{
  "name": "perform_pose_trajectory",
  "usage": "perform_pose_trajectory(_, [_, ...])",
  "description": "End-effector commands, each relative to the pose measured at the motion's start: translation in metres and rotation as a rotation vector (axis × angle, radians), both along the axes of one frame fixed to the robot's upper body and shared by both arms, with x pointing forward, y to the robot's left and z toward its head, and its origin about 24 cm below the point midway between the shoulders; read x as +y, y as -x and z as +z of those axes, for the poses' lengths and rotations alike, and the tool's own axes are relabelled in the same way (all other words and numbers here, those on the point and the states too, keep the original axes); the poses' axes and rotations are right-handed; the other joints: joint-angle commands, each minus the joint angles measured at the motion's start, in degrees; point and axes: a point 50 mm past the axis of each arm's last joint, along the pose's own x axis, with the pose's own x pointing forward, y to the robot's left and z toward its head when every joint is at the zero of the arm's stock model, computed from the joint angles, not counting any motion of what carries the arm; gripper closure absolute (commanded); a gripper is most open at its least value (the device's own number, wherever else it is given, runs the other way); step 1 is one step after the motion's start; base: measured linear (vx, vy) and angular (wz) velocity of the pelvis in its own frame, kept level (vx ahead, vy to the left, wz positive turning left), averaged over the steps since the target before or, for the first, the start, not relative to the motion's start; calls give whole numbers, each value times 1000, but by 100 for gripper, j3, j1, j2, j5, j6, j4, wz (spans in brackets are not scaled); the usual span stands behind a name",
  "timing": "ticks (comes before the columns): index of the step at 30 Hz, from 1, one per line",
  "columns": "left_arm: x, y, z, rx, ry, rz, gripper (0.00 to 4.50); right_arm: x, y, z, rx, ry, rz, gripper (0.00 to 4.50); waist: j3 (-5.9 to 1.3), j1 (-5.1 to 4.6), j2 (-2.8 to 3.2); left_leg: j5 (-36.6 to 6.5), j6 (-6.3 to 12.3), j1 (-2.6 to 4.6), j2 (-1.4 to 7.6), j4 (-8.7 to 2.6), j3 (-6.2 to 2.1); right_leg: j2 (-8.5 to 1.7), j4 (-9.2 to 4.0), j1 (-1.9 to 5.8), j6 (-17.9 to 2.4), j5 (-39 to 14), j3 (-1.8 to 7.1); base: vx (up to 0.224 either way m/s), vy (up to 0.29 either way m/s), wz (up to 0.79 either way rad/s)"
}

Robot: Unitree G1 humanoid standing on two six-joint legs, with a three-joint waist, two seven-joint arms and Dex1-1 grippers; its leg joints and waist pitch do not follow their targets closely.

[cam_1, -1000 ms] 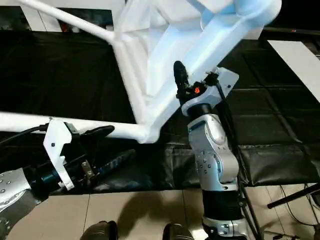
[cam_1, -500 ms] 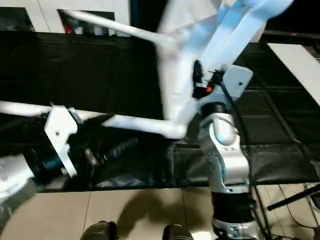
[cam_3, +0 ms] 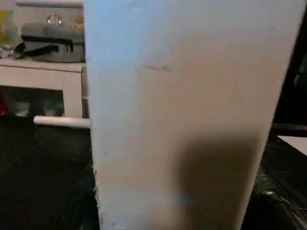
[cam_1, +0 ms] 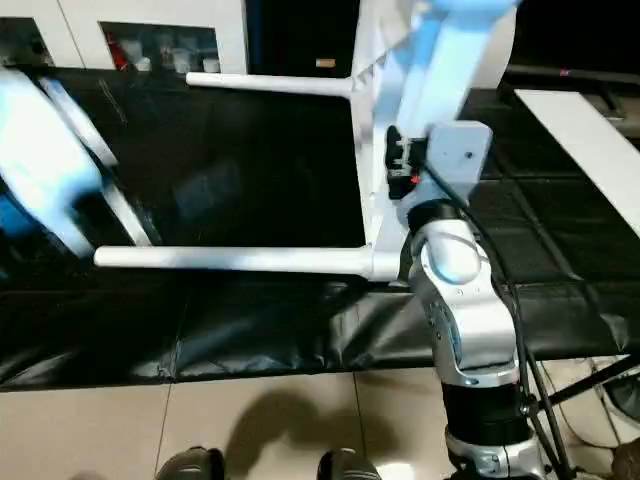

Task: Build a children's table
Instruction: Flip table

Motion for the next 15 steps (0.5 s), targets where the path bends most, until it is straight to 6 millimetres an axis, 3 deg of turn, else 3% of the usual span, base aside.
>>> perform_pose_trajectory(1, [-3,6,14,-112,-15,-19,0,1,1,4,-6,42,24,262,-434,-38,54,-953,-547,140,155,-394,-15,-188,-337,253,-506,-988,227,0,0,0])
perform_pose_trajectory(3, [-2,6,28,-226,-29,22,0,1,1,0,22,52,24,262,-434,-37,27,-1007,-567,128,155,-388,-10,-204,-344,258,-495,-1038,231,0,0,0])
perform_pose_trajectory(6, [8,-7,37,-342,-107,168,0,3,2,-5,50,49,28,262,-430,-34,33,-1057,-564,113,149,-389,-18,-201,-368,252,-370,-1232,233,0,0,0])
perform_pose_trajectory(8, [15,-17,39,-376,-167,262,0,6,2,-6,61,50,35,262,-433,-25,71,-1141,-594,131,155,-393,-32,-205,-383,225,-307,-1377,234,0,0,0])
perform_pose_trajectory(11, [22,-31,38,-394,-237,359,0,8,2,-6,64,49,41,262,-438,-22,82,-1157,-650,147,171,-403,-43,-213,-361,214,-399,-1246,228,0,0,0])
perform_pose_trajectory(13, [26,-40,36,-396,-279,397,0,9,2,-6,63,48,44,262,-447,-8,139,-1160,-670,154,167,-404,-52,-214,-338,215,-494,-1066,225,0,0,0])
perform_pose_trajectory(14, [26,-40,36,-394,-279,398,0,9,3,-6,63,47,45,262,-444,-13,124,-1173,-673,156,165,-405,-45,-211,-347,211,-515,-1047,228,0,0,0])
perform_pose_trajectory(15, [29,-46,35,-391,-247,417,0,9,3,-5,58,46,47,262,-454,-5,154,-1128,-683,156,166,-404,-51,-222,-328,224,-584,-920,227,0,0,0])
